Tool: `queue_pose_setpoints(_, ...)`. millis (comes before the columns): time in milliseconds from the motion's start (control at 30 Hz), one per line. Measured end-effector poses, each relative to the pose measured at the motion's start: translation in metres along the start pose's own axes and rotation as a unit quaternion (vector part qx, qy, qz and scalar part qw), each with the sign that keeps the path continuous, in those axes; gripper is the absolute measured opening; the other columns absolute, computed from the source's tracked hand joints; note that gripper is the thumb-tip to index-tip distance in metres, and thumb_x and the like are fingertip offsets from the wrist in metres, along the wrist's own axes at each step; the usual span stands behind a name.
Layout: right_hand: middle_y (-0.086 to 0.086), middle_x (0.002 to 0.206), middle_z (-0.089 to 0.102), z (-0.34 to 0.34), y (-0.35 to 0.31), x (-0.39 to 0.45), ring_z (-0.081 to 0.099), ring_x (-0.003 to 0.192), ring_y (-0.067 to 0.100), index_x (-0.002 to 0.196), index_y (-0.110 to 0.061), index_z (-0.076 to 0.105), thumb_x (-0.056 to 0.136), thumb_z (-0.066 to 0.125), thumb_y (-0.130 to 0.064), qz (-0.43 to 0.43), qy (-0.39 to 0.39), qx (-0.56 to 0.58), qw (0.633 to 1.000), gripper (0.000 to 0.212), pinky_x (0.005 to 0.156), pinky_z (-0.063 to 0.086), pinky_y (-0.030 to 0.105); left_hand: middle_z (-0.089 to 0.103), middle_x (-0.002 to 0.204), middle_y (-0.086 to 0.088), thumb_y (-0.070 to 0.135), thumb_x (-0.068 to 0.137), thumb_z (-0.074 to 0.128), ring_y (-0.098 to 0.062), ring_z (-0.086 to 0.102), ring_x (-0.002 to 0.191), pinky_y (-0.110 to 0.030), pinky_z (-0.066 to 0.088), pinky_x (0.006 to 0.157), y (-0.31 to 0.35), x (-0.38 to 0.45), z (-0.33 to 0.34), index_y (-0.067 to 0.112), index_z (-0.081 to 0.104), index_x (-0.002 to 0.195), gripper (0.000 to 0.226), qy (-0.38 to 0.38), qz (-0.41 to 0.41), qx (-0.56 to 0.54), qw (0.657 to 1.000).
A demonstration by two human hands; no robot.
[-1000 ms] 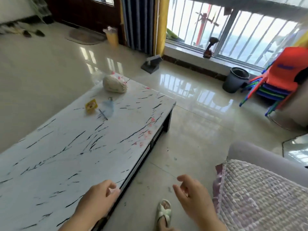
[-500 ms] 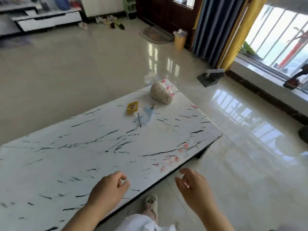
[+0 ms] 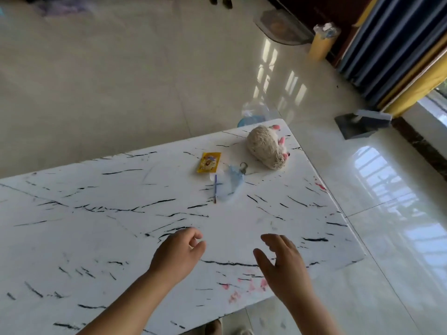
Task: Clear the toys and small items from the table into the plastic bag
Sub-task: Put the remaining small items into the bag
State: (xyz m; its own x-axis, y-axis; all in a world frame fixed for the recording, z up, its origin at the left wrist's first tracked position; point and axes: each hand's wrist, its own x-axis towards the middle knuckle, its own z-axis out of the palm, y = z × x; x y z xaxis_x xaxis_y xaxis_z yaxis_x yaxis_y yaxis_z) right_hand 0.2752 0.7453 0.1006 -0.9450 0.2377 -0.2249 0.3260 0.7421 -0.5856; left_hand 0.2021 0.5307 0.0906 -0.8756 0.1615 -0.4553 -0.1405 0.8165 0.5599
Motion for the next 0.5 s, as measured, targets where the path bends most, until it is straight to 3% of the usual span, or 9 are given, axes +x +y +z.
queue_pose_setpoints(233, -0.008, 0.121, 0.053, 0.029, 0.024, 0.11, 0.047, 0.113, 0.012, 0.121, -0.022, 0.053, 0.088, 0.056, -0.035, -0.022, -0.048, -0.009, 0.999, 0.036, 0.084, 0.036, 0.019, 0.055, 0.11, 0.015, 0.038, 0.088, 0.056, -0.003, 0.055, 0.094, -0.024, 0.046, 0.084, 0.004, 0.093, 0.037, 0.028, 0.055, 0.115, 0.029, 0.008, -0.032, -0.025, 0.999)
queue_pose_setpoints(500, -0.007, 0.122, 0.053, 0.094, 0.075, 0.239, 0.046, 0.115, 0.012, 0.121, -0.022, 0.054, 0.086, 0.058, -0.036, -0.037, -0.079, -0.019, 0.996, 0.038, 0.084, 0.035, 0.018, 0.043, 0.135, 0.001, 0.034, 0.086, 0.06, -0.019, 0.046, 0.12, -0.035, 0.044, 0.096, 0.002, 0.251, 0.09, 0.021, 0.045, 0.131, 0.049, 0.075, -0.049, 0.003, 0.996)
